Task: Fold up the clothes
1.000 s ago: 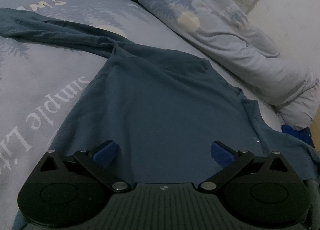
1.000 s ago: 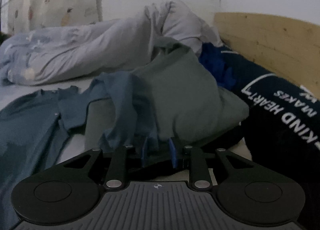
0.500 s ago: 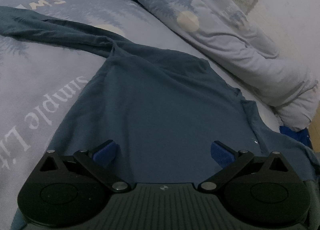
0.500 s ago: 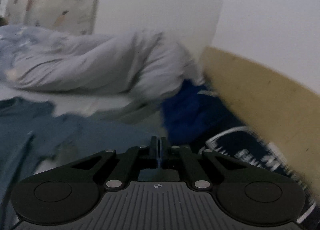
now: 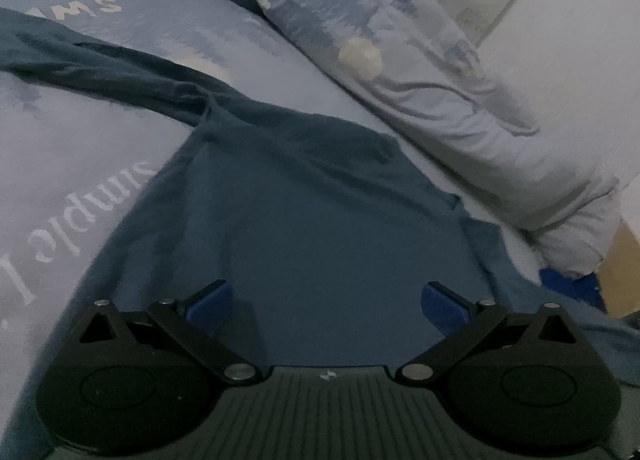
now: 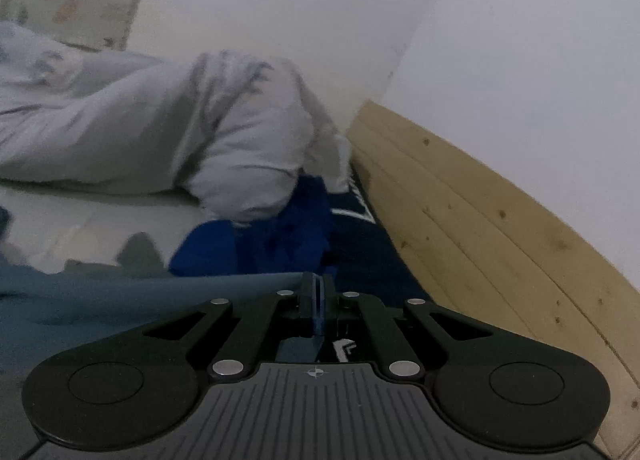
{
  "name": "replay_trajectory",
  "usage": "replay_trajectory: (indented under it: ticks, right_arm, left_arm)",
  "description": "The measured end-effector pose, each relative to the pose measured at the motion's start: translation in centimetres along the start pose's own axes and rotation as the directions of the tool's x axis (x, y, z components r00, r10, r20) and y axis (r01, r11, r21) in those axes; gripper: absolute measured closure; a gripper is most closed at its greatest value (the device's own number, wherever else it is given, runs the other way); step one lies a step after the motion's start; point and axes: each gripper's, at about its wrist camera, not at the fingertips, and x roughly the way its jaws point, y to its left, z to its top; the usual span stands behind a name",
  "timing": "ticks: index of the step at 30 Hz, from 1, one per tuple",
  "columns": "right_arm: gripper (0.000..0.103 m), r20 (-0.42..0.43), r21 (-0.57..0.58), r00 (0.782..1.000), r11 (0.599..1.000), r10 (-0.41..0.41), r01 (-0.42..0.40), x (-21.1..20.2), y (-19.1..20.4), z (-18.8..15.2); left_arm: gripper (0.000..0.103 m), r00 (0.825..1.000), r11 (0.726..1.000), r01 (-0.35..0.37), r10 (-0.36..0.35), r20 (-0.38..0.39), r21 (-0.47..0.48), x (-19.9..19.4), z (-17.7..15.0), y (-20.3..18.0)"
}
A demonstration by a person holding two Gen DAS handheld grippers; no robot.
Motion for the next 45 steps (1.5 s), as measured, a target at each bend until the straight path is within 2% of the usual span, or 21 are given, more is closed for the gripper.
replay_trajectory:
  ticks: [9,12,17,20,23,27,31,36,41,45]
  right_arm:
    - [0.1,-0.149,0.016,0.987,0.998,-0.054,0.057,5.0,-1.0,-3.5]
    - [0.098,-0.154,0.043,0.98,0.99,-0.124,0.132,5.2,-1.3,-4.3]
    - [0.073,-0.155,0.078,0.961,0.967,-0.227,0.241,2.3,-3.3,-5.7]
    - [0.068,-0.134,0.095,0.963,0.964,-0.234,0.247,-1.3,-4.5,-6.1]
    - [0.059,-0.087,0.115,0.976,0.971,-0.199,0.208,-6.5,-5.0,-6.3]
    - [0.048,-0.016,0.116,0.996,0.989,-0.091,0.092,-13.9,-3.8,-6.3]
    - [0.047,0.03,0.159,0.999,0.987,0.024,-0.029,-20.8,-2.9,-6.3]
    - [0.047,0.079,0.193,0.988,0.971,0.131,-0.144,-30.0,-3.0,-6.2]
    - [0.042,0.163,0.144,0.977,0.976,0.138,-0.161,-39.9,-4.1,-5.2]
    - [0.035,0.219,0.208,0.956,0.947,0.198,-0.244,-43.9,-5.2,-5.3]
  left_arm:
    - [0.0,0.999,0.998,0.038,-0.037,-0.025,0.048,0.7,-0.9,-1.2]
    - [0.0,0.998,0.996,0.061,-0.059,-0.025,0.071,0.6,-0.9,-1.6]
    - [0.0,0.998,0.995,0.064,-0.061,-0.03,0.083,0.4,-0.9,-1.9]
    - [0.0,0.997,0.994,0.077,-0.074,-0.031,0.084,0.1,-0.9,-2.1]
    - [0.0,0.995,0.991,0.095,-0.095,-0.014,0.093,-0.7,-0.8,-2.6]
    - [0.0,0.993,0.989,0.111,-0.113,0.019,0.095,-2.4,-0.1,-2.6]
    - [0.0,0.994,0.99,0.096,-0.102,0.048,0.103,-4.4,0.9,-1.5]
    - [0.0,0.995,0.997,0.013,-0.021,0.094,0.081,-7.2,3.0,2.0]
    - [0.0,0.982,0.994,-0.097,0.088,0.166,0.049,-11.5,5.5,6.2]
    - [0.0,0.974,0.98,-0.179,0.165,0.154,0.082,-12.5,5.7,8.3]
